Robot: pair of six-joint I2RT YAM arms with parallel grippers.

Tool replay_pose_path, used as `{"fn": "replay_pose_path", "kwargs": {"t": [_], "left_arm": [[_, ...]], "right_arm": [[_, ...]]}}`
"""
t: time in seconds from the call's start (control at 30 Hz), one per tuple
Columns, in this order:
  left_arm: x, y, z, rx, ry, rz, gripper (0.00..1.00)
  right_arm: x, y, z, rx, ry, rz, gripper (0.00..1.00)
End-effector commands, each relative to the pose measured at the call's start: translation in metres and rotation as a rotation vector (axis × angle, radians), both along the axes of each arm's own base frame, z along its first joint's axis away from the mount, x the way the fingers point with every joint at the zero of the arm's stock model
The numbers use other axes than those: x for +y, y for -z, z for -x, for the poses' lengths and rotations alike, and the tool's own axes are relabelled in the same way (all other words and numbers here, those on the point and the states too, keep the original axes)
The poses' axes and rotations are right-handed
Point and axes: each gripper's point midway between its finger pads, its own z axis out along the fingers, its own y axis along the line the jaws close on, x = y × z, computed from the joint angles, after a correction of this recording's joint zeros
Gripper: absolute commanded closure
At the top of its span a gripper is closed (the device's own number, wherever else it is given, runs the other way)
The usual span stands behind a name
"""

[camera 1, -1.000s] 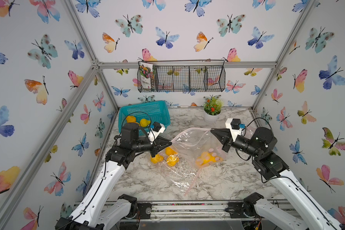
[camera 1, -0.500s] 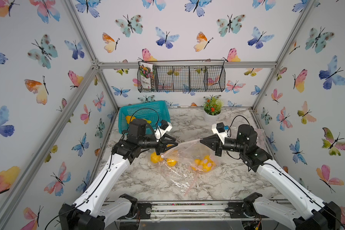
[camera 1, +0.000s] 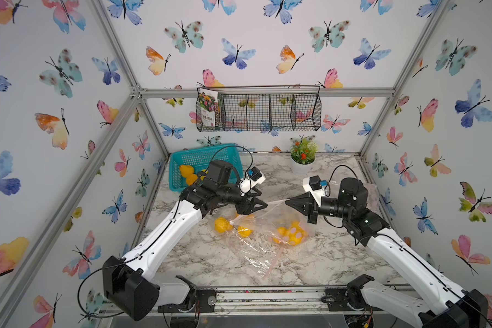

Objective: Open the zip-top bag and take out the pear
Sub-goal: Open the zipper of the food storage bag at the center of the board.

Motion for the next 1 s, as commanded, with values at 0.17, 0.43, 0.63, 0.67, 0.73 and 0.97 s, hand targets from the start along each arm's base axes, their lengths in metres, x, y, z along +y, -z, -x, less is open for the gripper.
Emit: {"fn": "replay_pose_path", "kwargs": {"t": [0.17,0.43,0.63,0.67,0.73,0.97], "left_arm": [[-0.004,0.029,-0.008,0.068,-0.008,-0.078,0.82],[-0.024,-0.017,-0.005,0.155,-0.015,0.169,1.0],[-0.025,-0.093,-0.035,0.137,-0.189,0.356,1.0],[-0.024,-0.105,-0.042,0.136,-0.226,0.379,1.0],[-0.022,-0.127,-0.054,0.125,-0.294,0.417,1.0],[-0.043,-0.149,-0.066,0.044,-0.442,0.45,1.0]], "right_arm": [[-0.001,-0.017,0.003,-0.013,0.009,-0.014,0.97],[-0.027,-0.024,-0.042,0.136,0.366,-0.005,0.5],[-0.054,-0.05,-0.061,0.281,0.602,-0.086,0.49],[-0.057,-0.056,-0.064,0.317,0.637,-0.102,0.49],[-0.057,-0.064,-0.065,0.369,0.648,-0.099,0.49],[-0.058,-0.095,-0.061,0.421,0.645,-0.21,0.41]]}}
